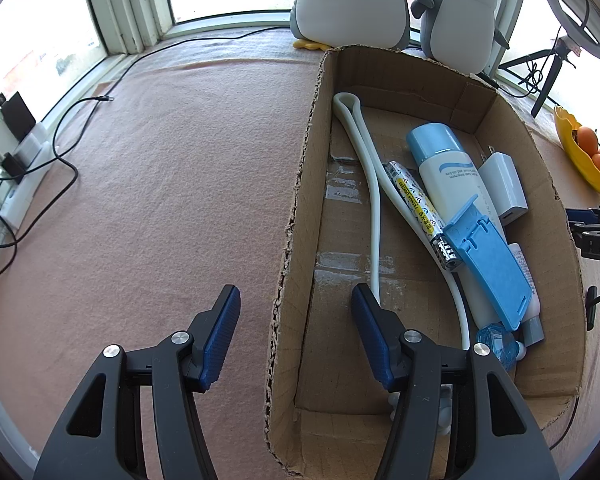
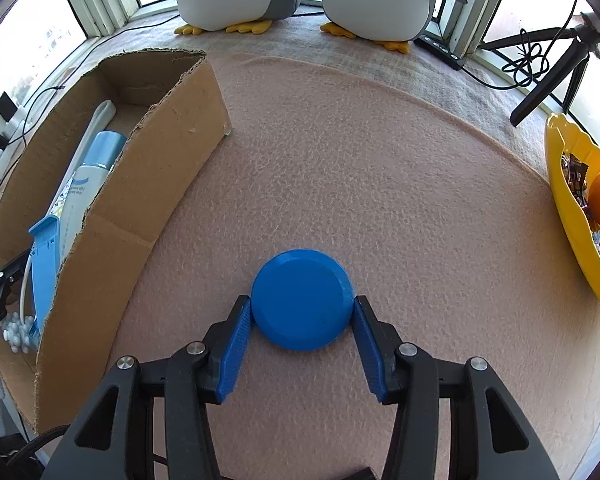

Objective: Organize rigid objects
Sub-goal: 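Carry the blue lid into the box and open the right tool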

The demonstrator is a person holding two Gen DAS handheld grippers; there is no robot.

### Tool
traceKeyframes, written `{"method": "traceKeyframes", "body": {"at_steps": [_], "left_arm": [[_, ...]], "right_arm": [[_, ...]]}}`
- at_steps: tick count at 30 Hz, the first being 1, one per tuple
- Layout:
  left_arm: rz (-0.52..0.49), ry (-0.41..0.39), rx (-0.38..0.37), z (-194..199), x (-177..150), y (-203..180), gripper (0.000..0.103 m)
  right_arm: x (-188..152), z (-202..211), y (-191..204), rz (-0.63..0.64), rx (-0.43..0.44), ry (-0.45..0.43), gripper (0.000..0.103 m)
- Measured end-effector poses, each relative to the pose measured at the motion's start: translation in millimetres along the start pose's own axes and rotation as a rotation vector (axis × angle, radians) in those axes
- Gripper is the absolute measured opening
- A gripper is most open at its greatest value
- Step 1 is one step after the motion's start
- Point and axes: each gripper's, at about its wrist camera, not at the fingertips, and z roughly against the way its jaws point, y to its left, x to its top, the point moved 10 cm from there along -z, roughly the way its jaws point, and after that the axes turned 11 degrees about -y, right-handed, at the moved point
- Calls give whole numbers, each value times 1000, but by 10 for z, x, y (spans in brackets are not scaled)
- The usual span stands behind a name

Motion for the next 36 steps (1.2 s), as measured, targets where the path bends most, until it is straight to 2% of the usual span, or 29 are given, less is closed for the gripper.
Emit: {"method": "traceKeyframes", "body": {"at_steps": [11, 23, 31, 36], "left_arm": [[1, 0, -1, -1, 1, 2, 58], [3, 0, -2, 2, 2, 0, 58], [4, 0, -4, 10, 10, -13, 58], [4, 0, -5, 11, 13, -17, 58]], "right_arm": [[230, 420, 207, 8, 16, -108, 46], [567, 821, 1013, 91, 132, -224, 46], [558, 695, 1502, 159, 177, -204, 46], [500, 553, 1627, 166, 181, -175, 46]]}}
